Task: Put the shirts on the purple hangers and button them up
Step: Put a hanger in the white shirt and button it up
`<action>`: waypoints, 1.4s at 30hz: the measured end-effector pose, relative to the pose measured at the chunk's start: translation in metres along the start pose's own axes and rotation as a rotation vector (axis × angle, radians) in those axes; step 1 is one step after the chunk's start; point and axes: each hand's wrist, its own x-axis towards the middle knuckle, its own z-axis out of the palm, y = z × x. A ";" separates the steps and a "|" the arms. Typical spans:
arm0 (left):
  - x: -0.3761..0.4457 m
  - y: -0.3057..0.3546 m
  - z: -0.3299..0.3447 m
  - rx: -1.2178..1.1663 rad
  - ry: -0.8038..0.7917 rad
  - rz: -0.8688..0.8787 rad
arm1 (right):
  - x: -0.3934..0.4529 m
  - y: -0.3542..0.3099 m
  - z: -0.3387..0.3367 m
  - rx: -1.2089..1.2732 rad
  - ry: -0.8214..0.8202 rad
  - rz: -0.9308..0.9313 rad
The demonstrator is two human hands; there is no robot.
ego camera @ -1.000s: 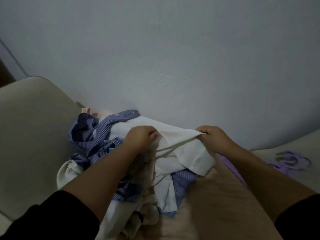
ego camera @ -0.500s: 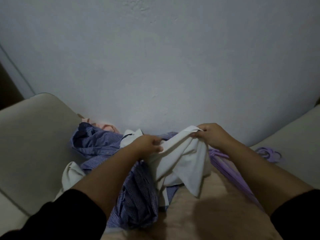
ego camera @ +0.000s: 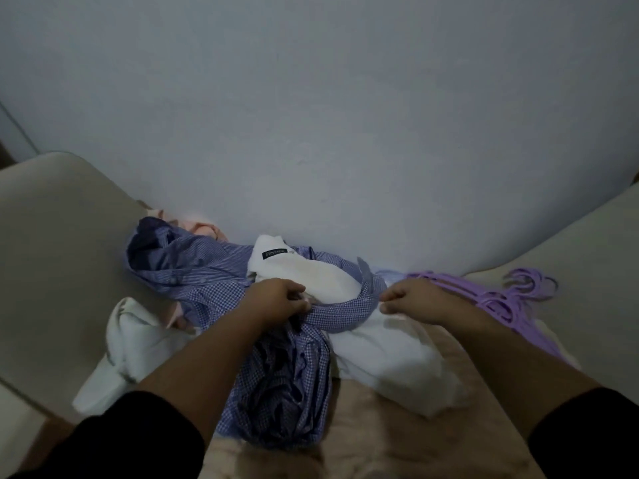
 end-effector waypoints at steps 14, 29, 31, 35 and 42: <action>0.080 -0.061 -0.021 -0.304 0.277 -0.148 | 0.125 -0.064 0.051 0.244 0.140 -0.167; 0.146 -0.095 -0.038 -0.231 -0.051 -0.050 | 0.199 -0.087 0.066 0.302 -0.036 -0.240; 0.141 -0.089 -0.042 -0.241 -0.019 -0.005 | 0.193 -0.091 0.061 0.330 -0.060 -0.230; 0.125 -0.069 -0.055 -0.235 0.008 0.064 | 0.175 -0.104 0.048 0.376 -0.111 -0.230; 0.088 -0.018 -0.103 -0.289 0.056 0.208 | 0.127 -0.122 0.009 0.447 -0.166 -0.244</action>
